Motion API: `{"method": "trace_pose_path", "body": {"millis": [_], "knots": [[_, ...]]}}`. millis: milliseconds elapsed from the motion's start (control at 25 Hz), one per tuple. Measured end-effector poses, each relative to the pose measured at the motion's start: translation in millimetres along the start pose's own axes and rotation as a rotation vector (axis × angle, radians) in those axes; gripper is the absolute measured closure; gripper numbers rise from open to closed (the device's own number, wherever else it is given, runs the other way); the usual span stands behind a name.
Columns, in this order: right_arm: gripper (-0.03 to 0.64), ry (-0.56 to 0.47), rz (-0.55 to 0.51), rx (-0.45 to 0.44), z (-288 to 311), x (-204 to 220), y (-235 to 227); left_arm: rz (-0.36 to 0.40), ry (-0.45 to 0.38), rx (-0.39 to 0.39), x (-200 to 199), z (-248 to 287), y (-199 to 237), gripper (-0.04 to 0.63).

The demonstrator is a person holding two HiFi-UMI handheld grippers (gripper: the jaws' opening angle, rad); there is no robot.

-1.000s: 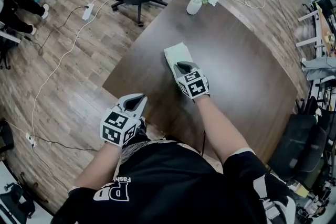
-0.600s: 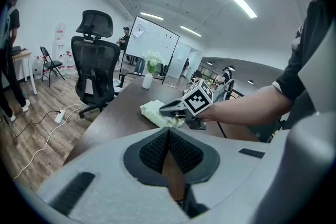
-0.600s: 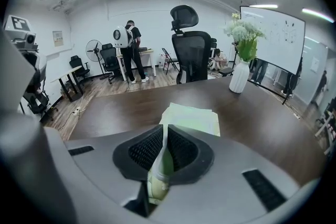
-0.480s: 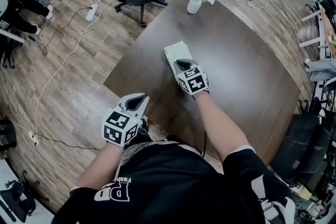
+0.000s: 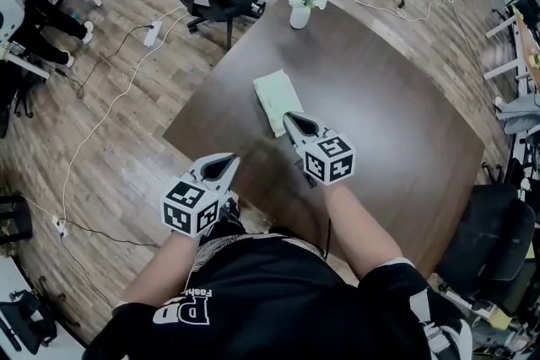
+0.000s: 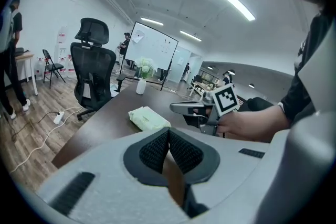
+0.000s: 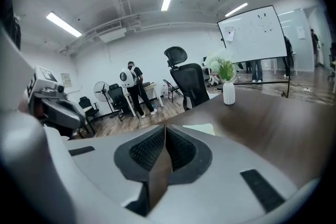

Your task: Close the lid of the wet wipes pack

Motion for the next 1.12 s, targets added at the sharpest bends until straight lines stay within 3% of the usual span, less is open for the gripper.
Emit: {"method": "trace_pose_path", "body": {"millis": [240,520,720,1120], "knots": [[0.611,-0.084,-0.019,-0.091,-74,21,29,-0.046,-0.06,0.021,-6,6,-40,0.578],[0.612,-0.07,-0.077,-0.177,-136,71,43,-0.001,-0.09,-0.027,2,13,-101,0.578],[0.613,-0.064,-0.076,-0.23,-153,86,49,-0.023,-0.101,-0.058,18,7,-124,0.578],[0.612,-0.1,-0.079,-0.215,-185,99,91,0.028,-0.136,-0.037,47,-18,-160,0.578]]}}
Point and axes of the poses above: the fingertips, and each gripper's own axes: z forward along the fingers, y to its left, x out of its underside, the point moved 4 cm from there along -z, backward along the fingers, and after that the axes turned 13 degrees about y, right-handed, at the moved point
